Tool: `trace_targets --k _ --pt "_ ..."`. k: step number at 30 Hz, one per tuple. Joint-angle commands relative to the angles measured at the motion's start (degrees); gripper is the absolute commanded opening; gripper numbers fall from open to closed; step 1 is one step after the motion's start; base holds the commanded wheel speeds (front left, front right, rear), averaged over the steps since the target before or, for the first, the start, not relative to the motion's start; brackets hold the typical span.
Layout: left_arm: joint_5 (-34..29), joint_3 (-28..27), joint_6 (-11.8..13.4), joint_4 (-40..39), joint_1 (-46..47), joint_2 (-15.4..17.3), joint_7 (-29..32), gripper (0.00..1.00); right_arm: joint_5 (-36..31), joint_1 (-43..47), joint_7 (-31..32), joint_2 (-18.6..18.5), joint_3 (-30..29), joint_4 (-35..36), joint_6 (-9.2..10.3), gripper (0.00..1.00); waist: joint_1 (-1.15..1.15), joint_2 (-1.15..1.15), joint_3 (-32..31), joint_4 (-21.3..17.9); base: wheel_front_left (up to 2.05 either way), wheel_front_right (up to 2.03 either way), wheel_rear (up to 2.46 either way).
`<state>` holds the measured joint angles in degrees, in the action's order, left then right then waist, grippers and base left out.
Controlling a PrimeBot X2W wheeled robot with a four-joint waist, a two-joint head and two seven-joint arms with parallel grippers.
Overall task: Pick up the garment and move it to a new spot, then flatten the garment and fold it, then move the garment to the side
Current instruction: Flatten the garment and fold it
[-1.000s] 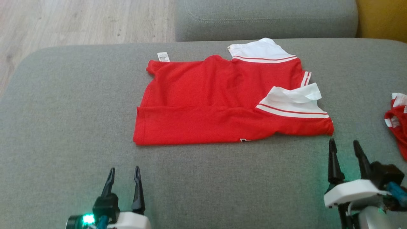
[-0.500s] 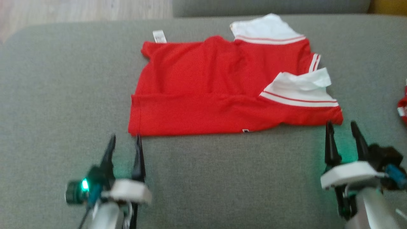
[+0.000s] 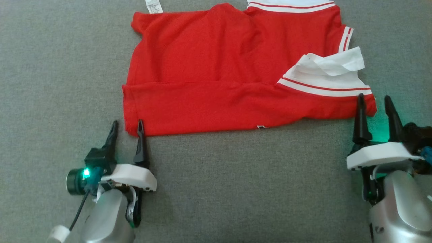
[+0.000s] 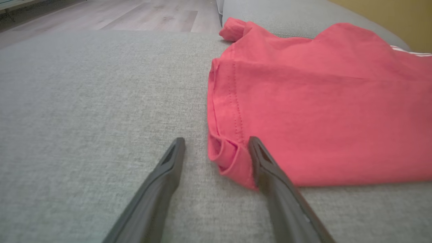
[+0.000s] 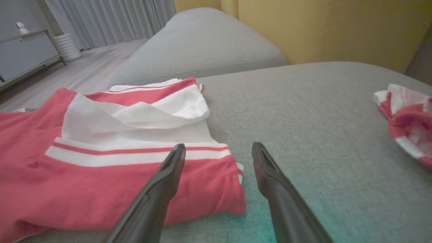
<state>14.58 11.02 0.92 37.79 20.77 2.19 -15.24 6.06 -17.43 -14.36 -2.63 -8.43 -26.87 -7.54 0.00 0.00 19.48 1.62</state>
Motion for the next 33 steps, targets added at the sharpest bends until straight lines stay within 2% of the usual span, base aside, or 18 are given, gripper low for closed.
trace_targets --k 1,2,3,9,10,11,12,15,18,24,28,33 --pt "0.3 -0.4 -0.8 1.2 1.0 0.7 0.2 0.75 0.2 -1.4 -0.6 -0.2 0.6 0.8 0.05 1.00 0.00 0.00 0.1 0.0 0.00 0.00 0.00" --pt "0.6 0.4 -1.4 2.0 1.2 0.7 0.2 0.34 0.1 -1.6 -0.6 -0.2 0.2 -0.1 0.05 1.00 0.00 0.00 0.1 0.0 0.00 0.00 0.00" --pt "0.7 1.3 -1.9 2.6 1.5 0.7 0.2 0.00 -0.1 -1.9 -0.6 -0.2 -0.2 -1.1 0.05 1.00 0.00 0.00 0.1 0.1 0.00 0.00 0.00" --pt "2.7 5.3 -3.4 3.9 2.2 0.7 0.2 0.00 -1.6 -4.5 -0.6 -0.2 -0.5 -8.9 0.05 1.00 0.00 0.00 0.1 0.7 0.00 0.00 0.00" --pt "3.0 5.6 -3.4 3.8 2.3 0.7 0.2 0.00 -1.7 -5.0 -0.2 -0.2 -0.1 -10.1 0.05 0.96 0.00 0.00 0.2 0.8 0.00 0.00 0.00" --pt "3.2 5.9 -3.4 3.5 2.3 0.7 0.2 0.00 -1.5 -5.3 0.1 -0.2 0.1 -11.3 0.05 0.40 0.00 0.00 0.1 1.0 0.00 0.00 0.00" --pt "3.5 6.0 -3.3 3.1 2.3 0.7 0.2 0.00 -1.3 -5.6 0.2 -0.2 0.5 -12.4 0.05 0.00 0.00 0.00 0.0 1.1 0.00 0.00 0.00" --pt "3.8 5.2 -2.4 0.6 1.9 0.7 0.2 0.00 -0.2 -6.2 0.0 -0.2 1.3 -14.1 0.05 0.00 0.00 0.00 -0.8 1.3 0.00 0.00 0.00" --pt "3.3 2.1 -1.2 -3.3 1.3 0.7 0.2 0.00 1.0 -6.5 -0.4 -0.2 0.9 -13.5 0.05 0.00 0.00 0.00 -2.3 1.2 0.00 0.00 0.00" --pt "-1.2 -4.1 -1.8 -8.9 -1.4 0.8 0.2 0.00 3.3 -6.1 -0.6 -0.5 -1.4 -9.7 0.05 0.00 0.00 0.00 -8.2 0.7 0.00 0.00 0.00" --pt "-3.1 -6.3 -2.3 -10.0 -5.8 0.8 0.2 0.00 5.7 -1.8 -0.6 -1.1 -1.2 -8.4 0.05 0.00 0.00 0.00 -12.4 0.8 0.00 0.00 0.00" --pt "-3.1 -5.9 -2.4 -8.8 -13.3 0.7 0.2 0.00 9.1 6.2 -0.1 -2.2 -1.1 -7.4 0.05 0.00 0.00 0.00 -15.3 1.0 0.00 0.00 0.00"
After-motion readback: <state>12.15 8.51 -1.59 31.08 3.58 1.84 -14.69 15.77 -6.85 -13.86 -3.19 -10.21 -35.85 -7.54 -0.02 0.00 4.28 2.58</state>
